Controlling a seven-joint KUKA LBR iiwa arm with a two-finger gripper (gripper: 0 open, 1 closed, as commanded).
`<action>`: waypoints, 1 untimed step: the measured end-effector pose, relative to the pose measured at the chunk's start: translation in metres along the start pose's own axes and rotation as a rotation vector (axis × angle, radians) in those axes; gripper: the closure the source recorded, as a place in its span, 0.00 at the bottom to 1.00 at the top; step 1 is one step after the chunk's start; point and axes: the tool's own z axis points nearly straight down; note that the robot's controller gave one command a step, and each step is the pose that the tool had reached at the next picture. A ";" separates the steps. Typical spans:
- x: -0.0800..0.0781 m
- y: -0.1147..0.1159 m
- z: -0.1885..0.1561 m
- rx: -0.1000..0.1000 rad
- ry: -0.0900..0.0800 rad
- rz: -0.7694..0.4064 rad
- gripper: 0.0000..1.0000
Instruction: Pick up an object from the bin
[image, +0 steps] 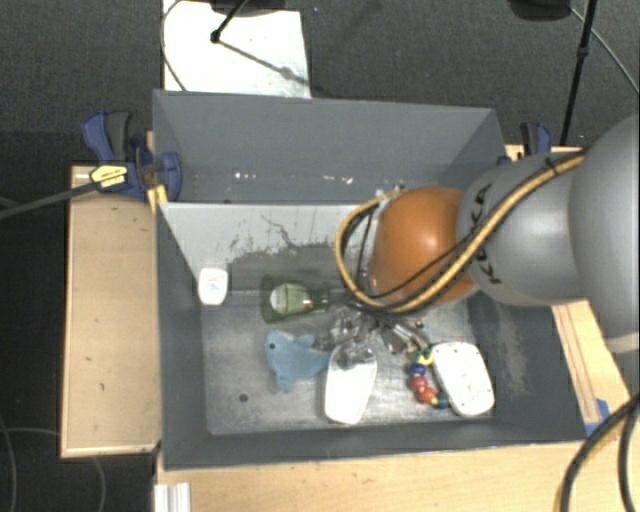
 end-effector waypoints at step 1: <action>0.006 0.006 0.001 0.002 -0.010 -0.005 1.00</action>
Offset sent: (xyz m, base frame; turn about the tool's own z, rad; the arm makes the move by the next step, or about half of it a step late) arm -0.0257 0.0412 0.0075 -0.0094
